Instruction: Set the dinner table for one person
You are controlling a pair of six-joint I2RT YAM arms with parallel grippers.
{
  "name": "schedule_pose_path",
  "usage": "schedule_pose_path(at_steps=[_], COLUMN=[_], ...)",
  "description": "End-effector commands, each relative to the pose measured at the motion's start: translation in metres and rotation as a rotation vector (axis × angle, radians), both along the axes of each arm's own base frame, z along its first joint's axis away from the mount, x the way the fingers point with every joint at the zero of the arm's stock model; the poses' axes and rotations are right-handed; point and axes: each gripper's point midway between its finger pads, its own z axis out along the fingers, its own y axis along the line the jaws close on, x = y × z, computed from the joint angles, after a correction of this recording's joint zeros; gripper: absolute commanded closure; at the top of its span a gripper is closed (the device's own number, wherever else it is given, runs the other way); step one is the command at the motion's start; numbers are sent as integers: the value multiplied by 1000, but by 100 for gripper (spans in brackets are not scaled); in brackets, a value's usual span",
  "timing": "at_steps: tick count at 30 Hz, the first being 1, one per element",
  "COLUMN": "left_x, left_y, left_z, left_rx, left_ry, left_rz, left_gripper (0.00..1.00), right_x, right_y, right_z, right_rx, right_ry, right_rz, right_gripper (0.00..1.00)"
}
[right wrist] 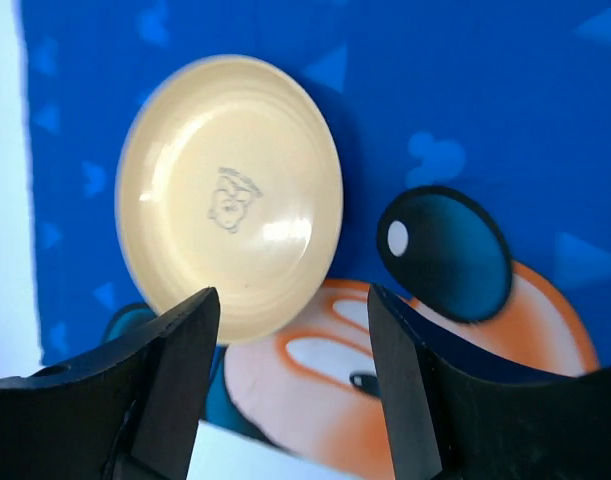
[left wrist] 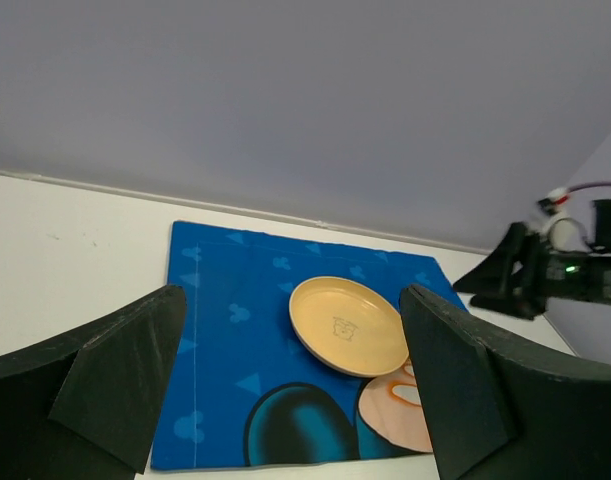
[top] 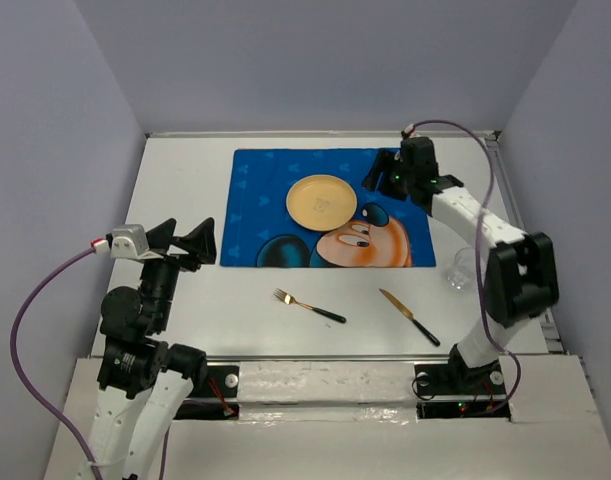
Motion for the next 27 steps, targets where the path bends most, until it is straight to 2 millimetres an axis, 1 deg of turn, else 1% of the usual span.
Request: schedule_pose_path(at_steps=[1, 2, 3, 4, 6, 7, 8, 9, 11, 14, 15, 18, 24, 27], left_x=[-8, -11, -12, -15, -17, -19, -20, -21, -23, -26, -28, -31, -34, -35], left_y=[-3, -3, -4, -5, -8, -8, -9, -9, -11, -13, -13, -14, -14, -13], left_z=[16, 17, 18, 20, 22, 23, 23, 24, 24, 25, 26, 28, 30, 30], left_rx=[-7, -9, -9, -15, -16, -17, -15, -16, -17, -18, -21, -27, -31, -31], left_ry=[-75, -83, -86, -96, -101, -107, -108, -110, -114, -118, -124, -132, -143, -146], left_rz=[-24, -28, -32, -41, -57, -61, -64, -66, -76, -91, -94, -103, -109, -106], left_gripper=[1, 1, 1, 1, 1, 1, 1, 1, 1, 1, 1, 1, 1, 1], right_x=[-24, -35, -55, -70, -93, -106, -114, -120, -139, -147, -150, -152, -149, -147], right_y=[-100, -120, -141, -173, -197, -203, -212, -214, -226, -231, -234, -234, -230, -231], right_z=[87, 85, 58, 71, 58, 44, 48, 45, 31, 19, 10, -4, -22, -31], right_rx=[-122, -150, -197, -230, -249, -252, -235, -243, -275, -294, -308, -311, -311, -327], right_ry=[-239, -239, -189, -226, -187, -156, -165, -151, -81, -35, -2, 41, 104, 130], right_rz=[-293, -356, -414, -532, -608, -623, -657, -665, -709, -725, -728, -719, -702, -705], right_gripper=[36, 37, 37, 39, 40, 41, 41, 42, 44, 45, 45, 45, 46, 49])
